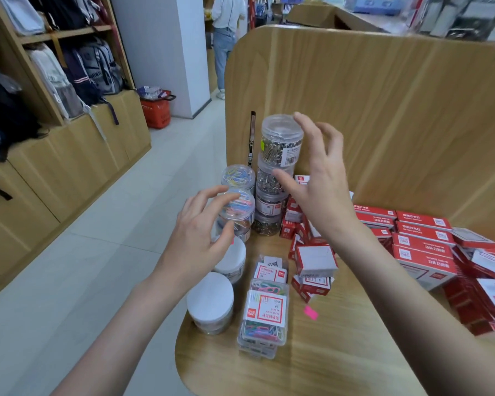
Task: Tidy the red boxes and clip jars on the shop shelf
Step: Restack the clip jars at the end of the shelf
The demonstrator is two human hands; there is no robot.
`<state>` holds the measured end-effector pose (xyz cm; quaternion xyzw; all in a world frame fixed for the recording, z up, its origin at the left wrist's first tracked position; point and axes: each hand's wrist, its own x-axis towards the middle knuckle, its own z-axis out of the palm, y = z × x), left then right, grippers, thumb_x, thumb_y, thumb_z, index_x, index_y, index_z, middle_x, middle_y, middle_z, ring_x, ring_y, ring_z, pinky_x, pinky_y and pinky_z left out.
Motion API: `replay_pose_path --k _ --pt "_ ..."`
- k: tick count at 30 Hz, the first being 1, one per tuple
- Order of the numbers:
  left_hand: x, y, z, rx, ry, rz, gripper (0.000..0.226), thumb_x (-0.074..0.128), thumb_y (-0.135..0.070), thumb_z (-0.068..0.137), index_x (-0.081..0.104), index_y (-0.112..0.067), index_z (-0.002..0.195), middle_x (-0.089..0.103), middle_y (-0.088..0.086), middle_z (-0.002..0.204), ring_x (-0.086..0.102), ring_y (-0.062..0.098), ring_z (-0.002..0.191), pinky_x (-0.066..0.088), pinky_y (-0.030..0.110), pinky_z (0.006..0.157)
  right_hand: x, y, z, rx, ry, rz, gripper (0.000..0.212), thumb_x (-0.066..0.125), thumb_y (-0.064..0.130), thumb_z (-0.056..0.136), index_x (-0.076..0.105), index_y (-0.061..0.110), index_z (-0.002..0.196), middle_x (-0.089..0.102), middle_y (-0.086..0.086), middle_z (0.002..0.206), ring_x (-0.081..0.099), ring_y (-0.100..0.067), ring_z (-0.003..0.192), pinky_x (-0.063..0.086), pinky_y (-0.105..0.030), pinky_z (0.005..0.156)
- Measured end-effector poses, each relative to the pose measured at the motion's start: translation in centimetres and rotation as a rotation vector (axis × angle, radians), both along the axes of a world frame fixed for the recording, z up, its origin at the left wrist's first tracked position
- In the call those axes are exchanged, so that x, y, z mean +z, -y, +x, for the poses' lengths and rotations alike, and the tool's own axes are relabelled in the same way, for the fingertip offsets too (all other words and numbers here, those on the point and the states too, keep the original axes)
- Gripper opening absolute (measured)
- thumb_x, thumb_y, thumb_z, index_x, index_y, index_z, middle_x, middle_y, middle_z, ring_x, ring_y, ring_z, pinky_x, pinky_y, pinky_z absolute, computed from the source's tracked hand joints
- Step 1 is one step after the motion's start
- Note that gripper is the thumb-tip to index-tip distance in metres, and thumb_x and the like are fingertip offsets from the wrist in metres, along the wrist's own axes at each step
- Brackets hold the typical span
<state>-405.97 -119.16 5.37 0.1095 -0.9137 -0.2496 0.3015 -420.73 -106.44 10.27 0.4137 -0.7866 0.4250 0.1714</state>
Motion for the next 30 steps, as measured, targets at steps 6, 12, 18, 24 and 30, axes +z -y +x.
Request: replay_pose_path --k 6,12,18,24,30 --pt "-0.5 0.2 -0.8 -0.033 0.047 -0.024 0.047 0.039 -0.034 0.081 0.058 -0.016 0.120 0.051 -0.002 0.128 0.039 0.011 0.116 0.025 0.020 0.099 -0.3 1.8 -1.0 0.015 0.035 0.008 0.067 0.073 0.021 0.074 0.038 0.025 0.132 0.040 -0.006 0.116 0.043 -0.009 0.089 0.032 -0.010 0.076" --pt "-0.7 0.5 -0.7 -0.049 0.047 -0.037 0.045 0.039 -0.032 0.082 0.060 -0.017 0.118 0.053 -0.006 0.123 0.038 0.010 0.115 0.022 0.014 0.099 0.6 0.5 -1.1 0.052 0.076 -0.122 0.066 0.077 0.020 0.068 0.041 0.021 0.123 0.053 -0.001 0.113 0.050 -0.010 0.094 0.044 -0.018 0.086" --pt "-0.7 0.8 -0.9 -0.060 0.043 -0.049 0.042 0.040 -0.031 0.082 0.060 -0.018 0.116 0.049 -0.013 0.119 0.039 0.010 0.113 0.017 0.003 0.098 0.6 -3.4 2.2 0.179 0.159 -0.029 0.063 0.074 0.037 0.065 0.033 0.036 0.113 0.055 0.006 0.109 0.057 -0.016 0.090 0.047 -0.026 0.077" --pt "-0.5 0.9 -1.1 -0.071 0.040 -0.072 0.041 0.042 -0.031 0.080 0.062 -0.018 0.113 0.050 -0.013 0.116 0.041 0.012 0.109 0.019 0.004 0.097 -3.1 -2.0 3.3 0.137 0.136 0.178 0.063 0.071 0.015 0.068 0.035 0.031 0.117 0.044 0.000 0.108 0.043 -0.005 0.092 0.032 -0.007 0.075" --pt "-0.7 0.9 -1.0 -0.032 0.031 -0.043 0.040 0.041 -0.030 0.078 0.063 -0.016 0.108 0.056 -0.004 0.114 0.041 0.013 0.104 0.021 0.004 0.093 -3.5 -0.4 4.4 -0.021 -0.016 0.474 0.059 0.067 0.021 0.075 0.030 0.020 0.121 0.031 -0.008 0.114 0.056 -0.034 0.078 0.042 -0.035 0.057"
